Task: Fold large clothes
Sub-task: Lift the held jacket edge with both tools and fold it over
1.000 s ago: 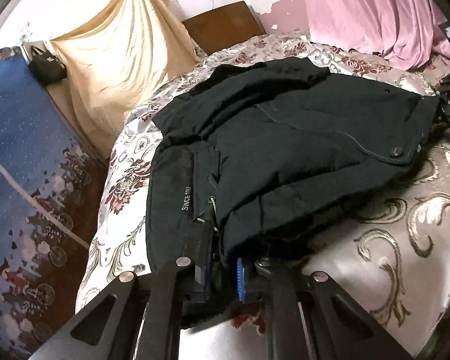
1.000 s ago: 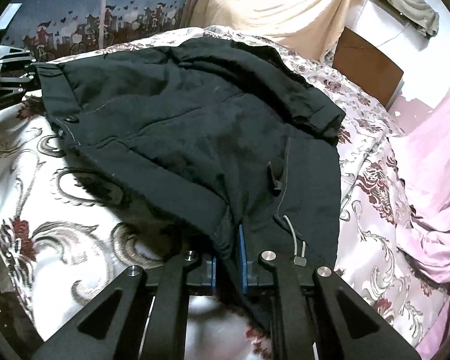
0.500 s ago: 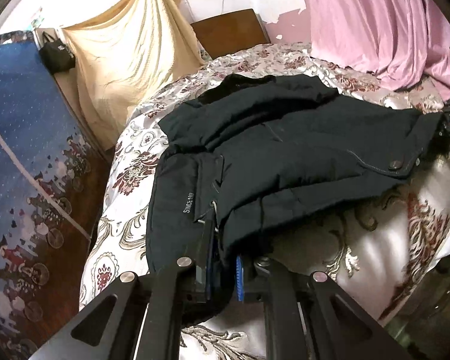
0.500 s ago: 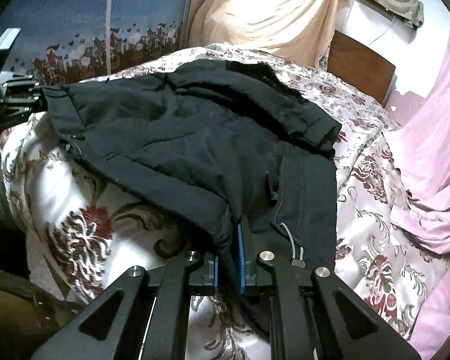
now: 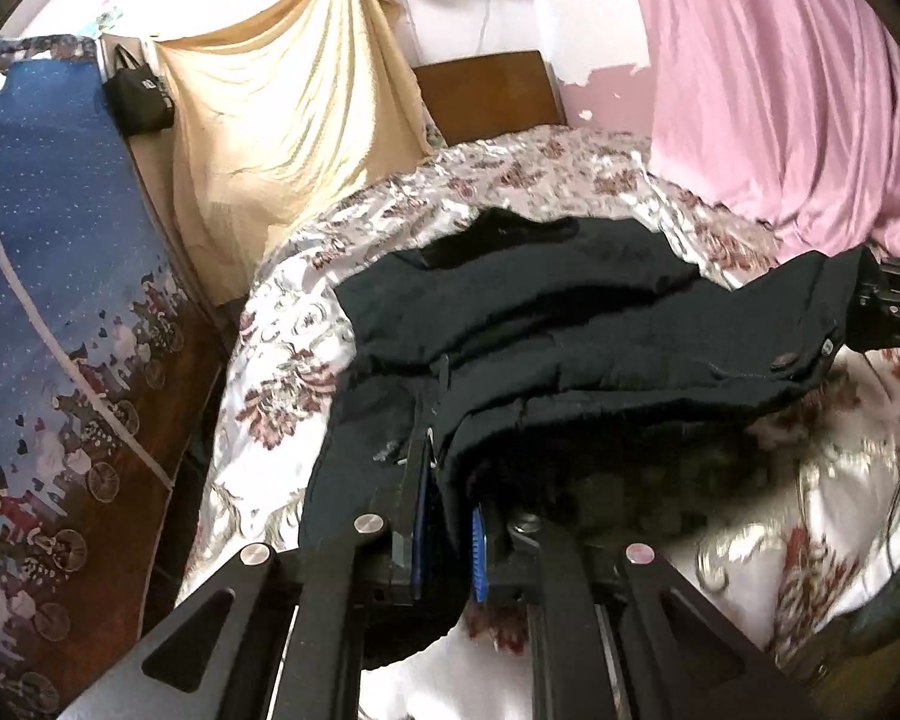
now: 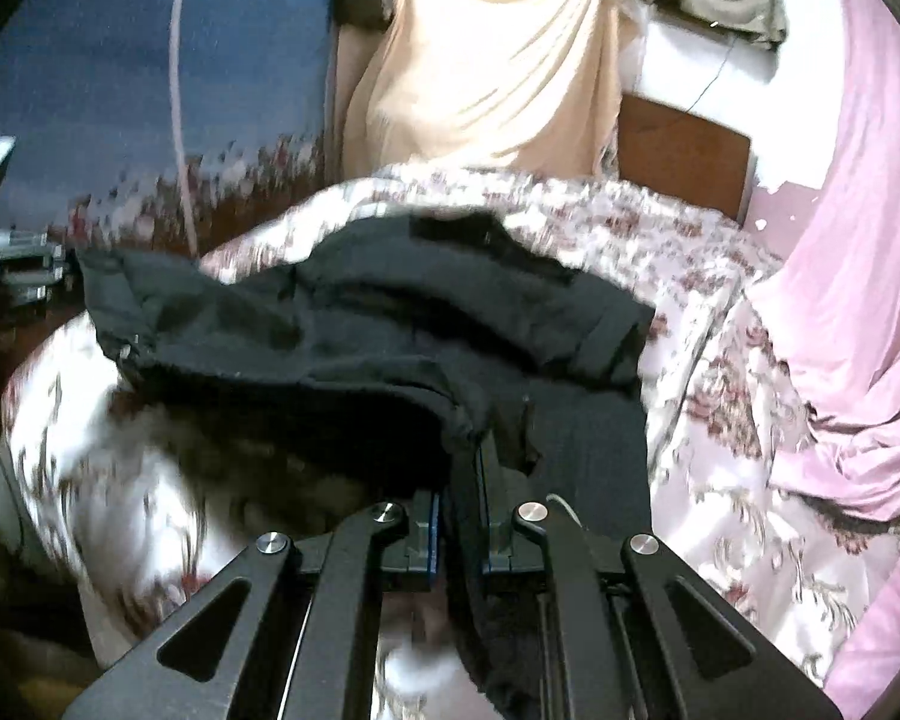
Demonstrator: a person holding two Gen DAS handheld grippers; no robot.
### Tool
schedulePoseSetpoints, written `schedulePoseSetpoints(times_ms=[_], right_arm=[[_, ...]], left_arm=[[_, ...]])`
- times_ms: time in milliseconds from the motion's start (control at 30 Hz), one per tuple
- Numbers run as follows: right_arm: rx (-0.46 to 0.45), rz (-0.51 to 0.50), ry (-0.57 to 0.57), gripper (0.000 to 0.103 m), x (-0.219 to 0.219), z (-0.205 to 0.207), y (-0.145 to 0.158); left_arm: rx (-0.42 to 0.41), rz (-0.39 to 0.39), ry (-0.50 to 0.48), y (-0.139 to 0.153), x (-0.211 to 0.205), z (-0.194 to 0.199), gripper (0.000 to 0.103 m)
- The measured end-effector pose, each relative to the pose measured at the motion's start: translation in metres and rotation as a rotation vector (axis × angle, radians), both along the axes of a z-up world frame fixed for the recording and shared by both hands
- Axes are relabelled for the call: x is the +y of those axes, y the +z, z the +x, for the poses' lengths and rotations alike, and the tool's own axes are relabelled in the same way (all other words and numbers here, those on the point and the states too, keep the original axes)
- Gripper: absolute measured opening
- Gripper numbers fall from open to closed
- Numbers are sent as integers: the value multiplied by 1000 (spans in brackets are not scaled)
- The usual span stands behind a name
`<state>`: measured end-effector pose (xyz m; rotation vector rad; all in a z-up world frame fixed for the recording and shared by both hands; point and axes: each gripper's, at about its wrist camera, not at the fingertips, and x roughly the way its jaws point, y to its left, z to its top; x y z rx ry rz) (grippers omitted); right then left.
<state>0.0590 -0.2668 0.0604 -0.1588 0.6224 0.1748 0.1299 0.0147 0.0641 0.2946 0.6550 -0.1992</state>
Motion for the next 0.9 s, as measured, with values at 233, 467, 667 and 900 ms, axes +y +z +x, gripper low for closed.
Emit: schedulePoseSetpoints(times_ms=[233, 467, 667, 900], right_arm=[[-112, 59, -6, 7, 0, 39, 11], [-175, 68, -33, 7, -1, 68, 20], [-183, 55, -58, 7, 1, 90, 23], [-185, 37, -98, 7, -4, 135, 29]], left_arm=[[-54, 3, 29, 20, -11, 32, 11], [-103, -45, 36, 34, -10, 63, 11], [-135, -65, 13, 39, -11, 94, 11], [-160, -70, -12, 43, -15, 153, 10]])
